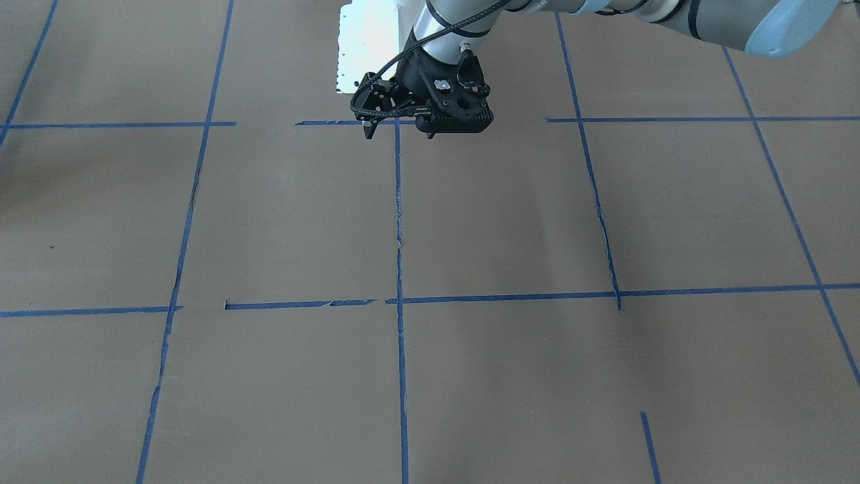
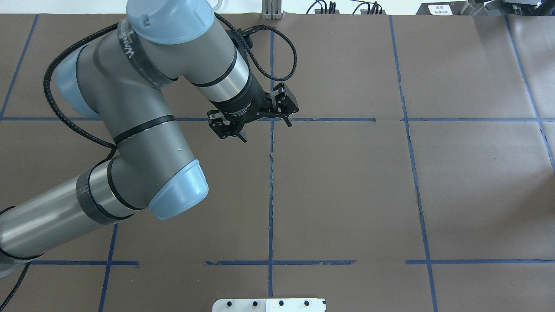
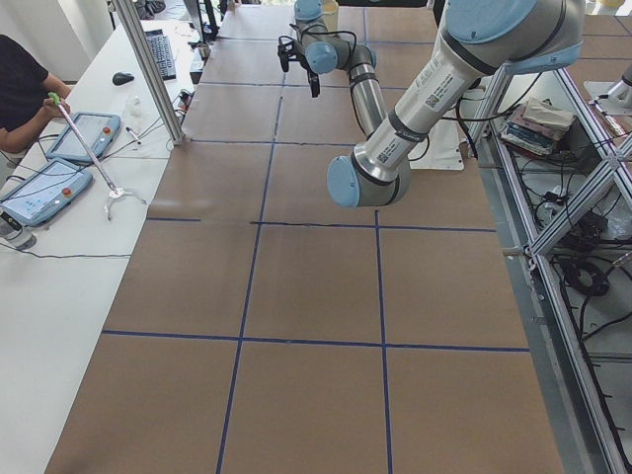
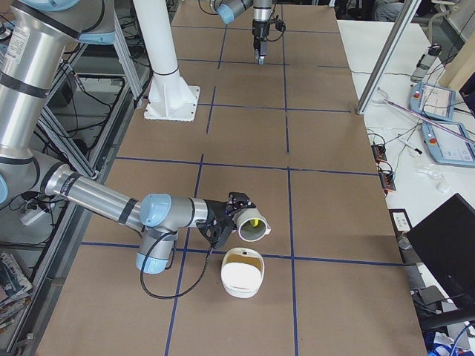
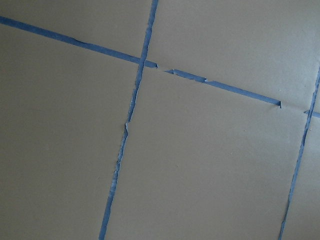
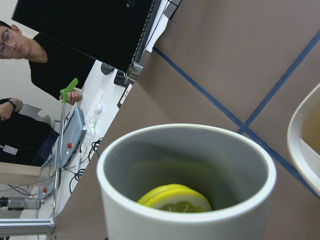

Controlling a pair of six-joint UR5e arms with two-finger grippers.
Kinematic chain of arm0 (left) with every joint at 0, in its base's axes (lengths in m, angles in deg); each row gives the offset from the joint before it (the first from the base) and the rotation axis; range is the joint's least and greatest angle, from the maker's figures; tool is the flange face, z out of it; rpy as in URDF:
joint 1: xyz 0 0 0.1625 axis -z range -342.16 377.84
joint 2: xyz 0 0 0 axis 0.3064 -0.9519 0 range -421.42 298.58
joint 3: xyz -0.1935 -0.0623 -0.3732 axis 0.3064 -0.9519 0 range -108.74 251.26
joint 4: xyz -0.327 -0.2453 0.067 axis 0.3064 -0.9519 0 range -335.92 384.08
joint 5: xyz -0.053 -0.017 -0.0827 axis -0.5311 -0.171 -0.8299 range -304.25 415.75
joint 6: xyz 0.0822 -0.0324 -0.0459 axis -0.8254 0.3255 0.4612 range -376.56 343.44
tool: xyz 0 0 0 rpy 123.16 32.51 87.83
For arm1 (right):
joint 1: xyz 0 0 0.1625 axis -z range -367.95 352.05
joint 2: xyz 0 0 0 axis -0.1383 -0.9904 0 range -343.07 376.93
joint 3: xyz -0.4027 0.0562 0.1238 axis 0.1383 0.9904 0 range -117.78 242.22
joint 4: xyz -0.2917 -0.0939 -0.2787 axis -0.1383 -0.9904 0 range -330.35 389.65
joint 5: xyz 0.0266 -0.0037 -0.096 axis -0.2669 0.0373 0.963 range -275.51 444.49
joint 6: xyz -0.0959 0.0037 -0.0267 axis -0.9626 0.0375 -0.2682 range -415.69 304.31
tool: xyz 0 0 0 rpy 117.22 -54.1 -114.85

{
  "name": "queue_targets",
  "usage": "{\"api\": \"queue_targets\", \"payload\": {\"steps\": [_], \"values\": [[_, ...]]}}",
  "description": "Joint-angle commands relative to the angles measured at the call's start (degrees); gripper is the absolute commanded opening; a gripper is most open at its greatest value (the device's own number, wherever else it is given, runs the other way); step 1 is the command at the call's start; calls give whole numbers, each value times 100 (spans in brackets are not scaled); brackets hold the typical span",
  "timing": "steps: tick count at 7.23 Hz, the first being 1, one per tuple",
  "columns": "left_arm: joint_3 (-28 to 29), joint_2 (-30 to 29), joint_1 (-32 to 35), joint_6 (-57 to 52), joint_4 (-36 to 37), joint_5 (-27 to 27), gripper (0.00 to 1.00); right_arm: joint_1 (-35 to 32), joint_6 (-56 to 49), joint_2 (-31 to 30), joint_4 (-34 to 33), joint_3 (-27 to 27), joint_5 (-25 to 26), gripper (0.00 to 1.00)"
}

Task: Left arm hands cup to right arm to dump lemon

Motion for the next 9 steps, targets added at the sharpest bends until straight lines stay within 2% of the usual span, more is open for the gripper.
{"api": "queue_targets", "payload": {"steps": [1,4,5,7,8,9], "values": [[-2,-5,2,0,0,27,100,-6,1285,219,212,378,283,45],[-71,-5,2,0,0,27,100,-6,3436,255,835,573,381,45],[-72,4,2,0,0,27,100,-6,4035,220,1159,817,381,45],[-72,-5,2,0,0,27,100,-6,5432,255,2238,1537,433,44],[-72,4,2,0,0,27,100,-15,5804,255,2573,1610,477,40],[-72,4,2,0,0,35,100,-15,6026,281,2603,1619,521,41]]}}
